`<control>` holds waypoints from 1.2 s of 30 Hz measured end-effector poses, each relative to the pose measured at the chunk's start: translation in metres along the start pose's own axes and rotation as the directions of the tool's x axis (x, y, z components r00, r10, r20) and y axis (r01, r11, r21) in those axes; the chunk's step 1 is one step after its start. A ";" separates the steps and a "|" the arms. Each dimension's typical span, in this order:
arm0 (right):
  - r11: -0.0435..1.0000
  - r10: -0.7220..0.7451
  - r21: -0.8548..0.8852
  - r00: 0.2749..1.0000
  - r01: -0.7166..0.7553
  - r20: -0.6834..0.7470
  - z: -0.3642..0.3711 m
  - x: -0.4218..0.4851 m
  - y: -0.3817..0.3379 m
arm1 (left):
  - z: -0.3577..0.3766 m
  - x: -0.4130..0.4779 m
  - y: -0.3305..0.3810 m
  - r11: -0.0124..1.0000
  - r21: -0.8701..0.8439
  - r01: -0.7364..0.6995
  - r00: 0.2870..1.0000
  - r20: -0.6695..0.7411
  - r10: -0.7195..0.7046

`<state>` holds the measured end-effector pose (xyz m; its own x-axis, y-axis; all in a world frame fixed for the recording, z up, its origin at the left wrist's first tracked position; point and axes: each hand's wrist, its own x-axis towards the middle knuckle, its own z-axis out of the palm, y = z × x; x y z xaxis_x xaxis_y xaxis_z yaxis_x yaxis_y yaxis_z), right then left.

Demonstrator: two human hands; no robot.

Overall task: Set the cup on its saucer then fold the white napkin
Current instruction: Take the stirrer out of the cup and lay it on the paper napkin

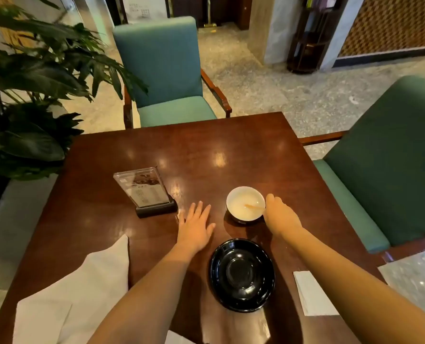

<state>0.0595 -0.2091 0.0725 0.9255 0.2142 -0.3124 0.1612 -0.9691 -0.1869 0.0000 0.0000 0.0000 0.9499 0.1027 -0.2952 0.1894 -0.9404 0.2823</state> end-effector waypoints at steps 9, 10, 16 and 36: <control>0.989 -0.063 -0.138 0.997 0.055 -0.049 0.005 -0.006 0.004 | 0.038 -0.009 -0.022 1.000 0.028 0.002 0.997 -0.071 0.000; 0.986 -0.071 -0.154 0.996 0.062 -0.056 0.004 -0.008 0.004 | 0.040 -0.009 -0.023 0.999 0.041 -0.001 0.997 -0.075 0.004; 0.980 -0.088 -0.190 0.991 0.068 -0.098 -0.001 -0.034 0.009 | 0.043 -0.012 -0.020 0.995 0.097 0.003 0.992 -0.129 0.010; 0.717 0.568 0.597 0.798 -0.359 -0.203 0.066 -0.171 0.102 | 0.047 -0.011 -0.022 0.996 0.087 -0.009 0.988 -0.150 0.022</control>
<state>-0.1048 -0.3360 0.0449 0.8994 -0.4041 -0.1665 -0.4210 -0.6986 -0.5785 -0.0260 0.0042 -0.0462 0.9804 0.1297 -0.1482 0.1588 -0.9658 0.2049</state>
